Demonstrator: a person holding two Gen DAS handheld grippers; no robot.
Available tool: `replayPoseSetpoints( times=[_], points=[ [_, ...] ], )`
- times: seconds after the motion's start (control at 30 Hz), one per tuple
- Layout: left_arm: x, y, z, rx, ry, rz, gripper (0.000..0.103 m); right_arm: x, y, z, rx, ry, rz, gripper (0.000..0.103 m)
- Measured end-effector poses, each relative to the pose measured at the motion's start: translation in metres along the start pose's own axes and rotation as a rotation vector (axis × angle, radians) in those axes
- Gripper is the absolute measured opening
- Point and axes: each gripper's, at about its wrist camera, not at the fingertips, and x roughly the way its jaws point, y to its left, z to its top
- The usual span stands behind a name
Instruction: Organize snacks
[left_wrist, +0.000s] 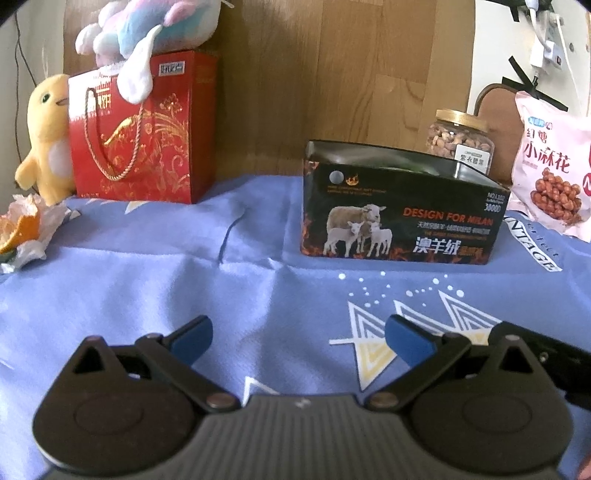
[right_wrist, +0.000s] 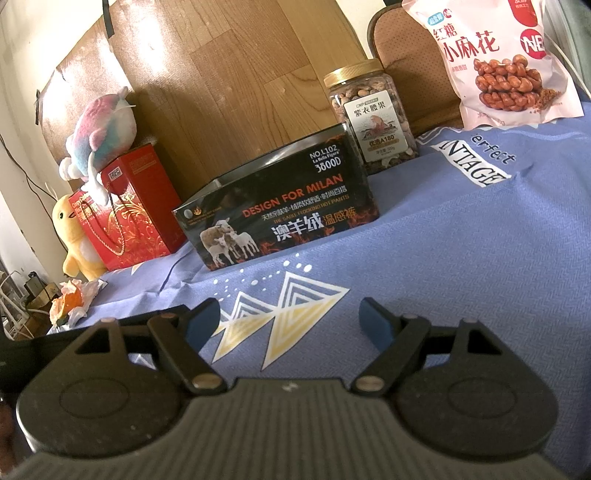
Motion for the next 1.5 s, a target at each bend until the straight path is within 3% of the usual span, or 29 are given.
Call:
replayPoseSetpoints(
  times=[0.43,1.5],
  points=[
    [0.005,0.002,0.000,-0.015,0.050,-0.032,0.103,0.002,0.005,-0.001,-0.004,0.004,0.001,0.085],
    [0.009,-0.016,-0.005,0.106,0.055,0.066,0.103,0.000,0.003,-0.001,-0.002,0.006,0.013,0.085]
  ],
)
